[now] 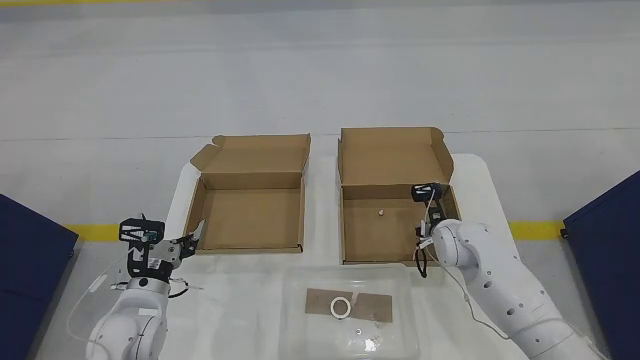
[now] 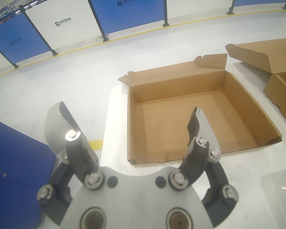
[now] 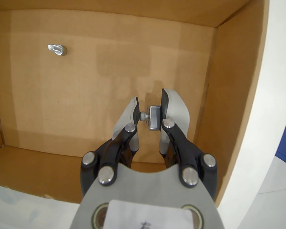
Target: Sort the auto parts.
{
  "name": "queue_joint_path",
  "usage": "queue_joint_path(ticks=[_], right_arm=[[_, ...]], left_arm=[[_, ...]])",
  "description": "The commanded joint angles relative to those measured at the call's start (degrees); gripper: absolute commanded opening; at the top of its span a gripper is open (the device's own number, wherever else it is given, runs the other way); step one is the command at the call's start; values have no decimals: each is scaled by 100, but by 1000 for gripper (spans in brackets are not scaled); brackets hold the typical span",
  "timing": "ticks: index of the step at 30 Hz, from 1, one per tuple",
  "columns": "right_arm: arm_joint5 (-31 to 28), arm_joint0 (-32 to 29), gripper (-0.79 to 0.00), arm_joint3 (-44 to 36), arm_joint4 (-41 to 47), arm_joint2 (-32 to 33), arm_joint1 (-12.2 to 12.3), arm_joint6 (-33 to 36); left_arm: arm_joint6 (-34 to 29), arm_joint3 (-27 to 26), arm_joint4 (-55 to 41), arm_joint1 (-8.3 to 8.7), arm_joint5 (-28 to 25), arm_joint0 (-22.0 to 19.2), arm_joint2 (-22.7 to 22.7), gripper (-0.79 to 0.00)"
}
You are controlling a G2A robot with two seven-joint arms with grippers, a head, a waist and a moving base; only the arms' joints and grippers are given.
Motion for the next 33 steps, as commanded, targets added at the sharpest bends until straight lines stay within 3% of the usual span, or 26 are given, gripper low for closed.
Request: queue_joint_path(ticks=[1, 7, 12, 18, 25, 28, 29, 30, 31, 33], right_arm=[[-2, 22, -785, 39, -13, -10, -18, 15], [-7, 82, -785, 131, -82, -40, -73, 78], [-15, 117, -619, 159, -131, -45, -114, 105], [-17, 116, -603, 182, -174, -15, -154, 109], [-17, 80, -496, 112, -246, 67, -182, 128], [-3, 29, -403, -10, -328, 133, -180, 146], [5, 4, -323, -72, -361, 159, -177, 158], [11, -25, -139, -145, -385, 192, -173, 182], [31, -56, -6, -233, -427, 232, -167, 199], [55, -145, 0, -464, -484, 323, -150, 289]], left_arm=[[0, 0, 0, 0, 0, 0, 0, 0], [0, 0, 0, 0, 0, 0, 0, 0], [0, 0, 0, 0, 0, 0, 0, 0], [0, 0, 0, 0, 0, 0, 0, 0], [0, 0, 0, 0, 0, 0, 0, 0], [0, 0, 0, 0, 0, 0, 0, 0], [0, 0, 0, 0, 0, 0, 0, 0], [0, 0, 0, 0, 0, 0, 0, 0], [0, 0, 0, 0, 0, 0, 0, 0], [0, 0, 0, 0, 0, 0, 0, 0]])
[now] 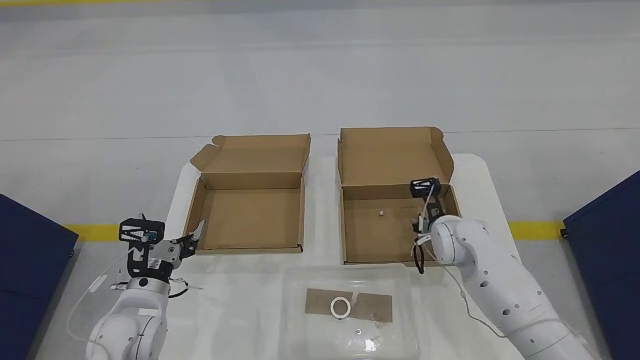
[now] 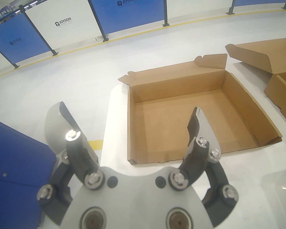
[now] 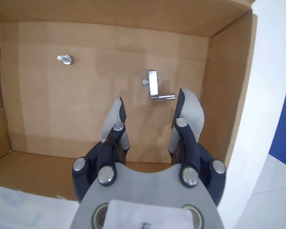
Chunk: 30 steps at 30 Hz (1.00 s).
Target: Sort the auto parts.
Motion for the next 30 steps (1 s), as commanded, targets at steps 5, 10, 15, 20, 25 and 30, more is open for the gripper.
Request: queue_joint_path(ticks=[5, 10, 15, 20, 25, 30], right_arm=[[-9, -155, 0, -461, -32, 172, 32, 166], [-37, -167, 0, -483, 8, 176, 29, 122], [-822, -350, 0, -942, 478, 468, 70, 22], [-1921, -587, 0, -1715, 838, 826, 176, 543], [-2805, -672, 0, -1965, 988, 903, 251, 1259], [-2805, -672, 0, -1965, 988, 903, 251, 1259]], left_arm=[[0, 0, 0, 0, 0, 0, 0, 0], [0, 0, 0, 0, 0, 0, 0, 0], [0, 0, 0, 0, 0, 0, 0, 0], [0, 0, 0, 0, 0, 0, 0, 0], [0, 0, 0, 0, 0, 0, 0, 0], [0, 0, 0, 0, 0, 0, 0, 0]])
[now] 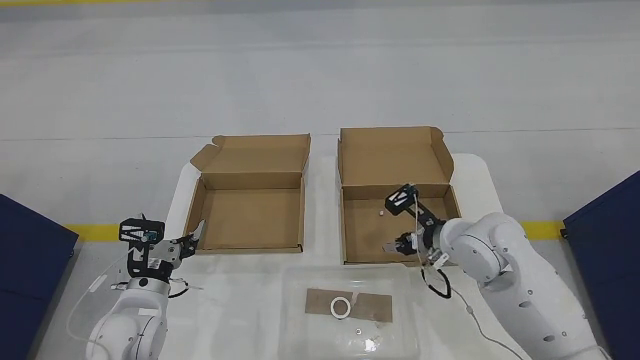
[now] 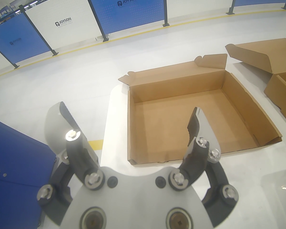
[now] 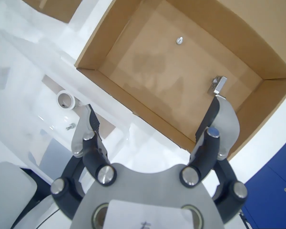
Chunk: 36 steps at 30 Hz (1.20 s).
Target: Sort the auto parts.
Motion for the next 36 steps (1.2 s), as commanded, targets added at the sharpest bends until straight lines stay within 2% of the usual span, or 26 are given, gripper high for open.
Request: queue_joint_path(ticks=[1, 3, 5, 7, 12, 14, 18, 27, 30, 36], right_arm=[[-9, 0, 0, 0, 0, 0, 0, 8], [-32, -10, 0, -15, 12, -9, -2, -38], [-347, -29, 0, -193, -173, -60, 16, -96], [-769, 28, 0, -378, -276, -103, 44, 170], [-1748, 222, 0, -676, 356, -170, 90, 785], [-1937, 327, 0, -734, 649, -261, 109, 949], [-2055, 586, 0, -746, 1060, -899, 244, 832], [-2114, 570, 0, -799, 1023, -962, 245, 771], [-2228, 727, 0, -916, 763, -1533, 321, 658], [-1993, 1540, 0, -981, 1264, -2633, 595, 894]], left_arm=[[0, 0, 0, 0, 0, 0, 0, 0], [0, 0, 0, 0, 0, 0, 0, 0], [0, 0, 0, 0, 0, 0, 0, 0], [0, 0, 0, 0, 0, 0, 0, 0], [0, 0, 0, 0, 0, 0, 0, 0], [0, 0, 0, 0, 0, 0, 0, 0], [0, 0, 0, 0, 0, 0, 0, 0], [0, 0, 0, 0, 0, 0, 0, 0], [0, 0, 0, 0, 0, 0, 0, 0], [0, 0, 0, 0, 0, 0, 0, 0]])
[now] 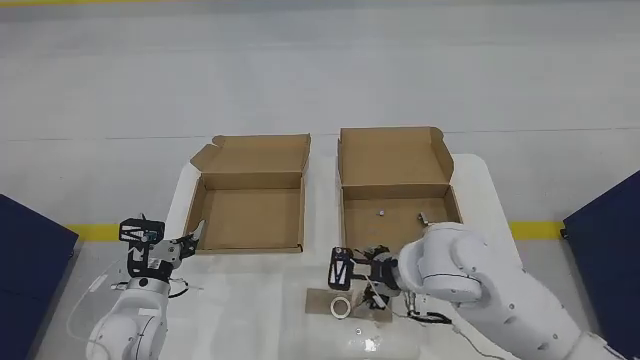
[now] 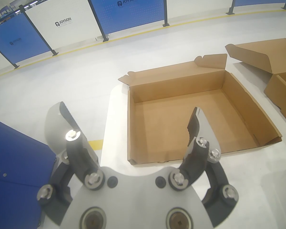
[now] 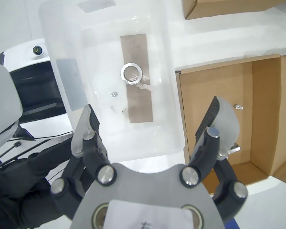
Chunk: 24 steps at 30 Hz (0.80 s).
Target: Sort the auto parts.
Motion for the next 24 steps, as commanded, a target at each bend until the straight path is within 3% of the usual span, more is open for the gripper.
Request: queue_joint_path(ticks=[1, 4, 12, 24], right_arm=[[129, 343, 0, 5, 276, -430, 92, 129], [411, 922, 0, 145, 729, -1254, 203, 411], [399, 894, 0, 144, 662, -1279, 202, 376], [521, 1034, 0, 183, 383, -1909, 131, 519]], left_arm=[[0, 0, 0, 0, 0, 0, 0, 0], [0, 0, 0, 0, 0, 0, 0, 0], [0, 0, 0, 0, 0, 0, 0, 0], [0, 0, 0, 0, 0, 0, 0, 0]])
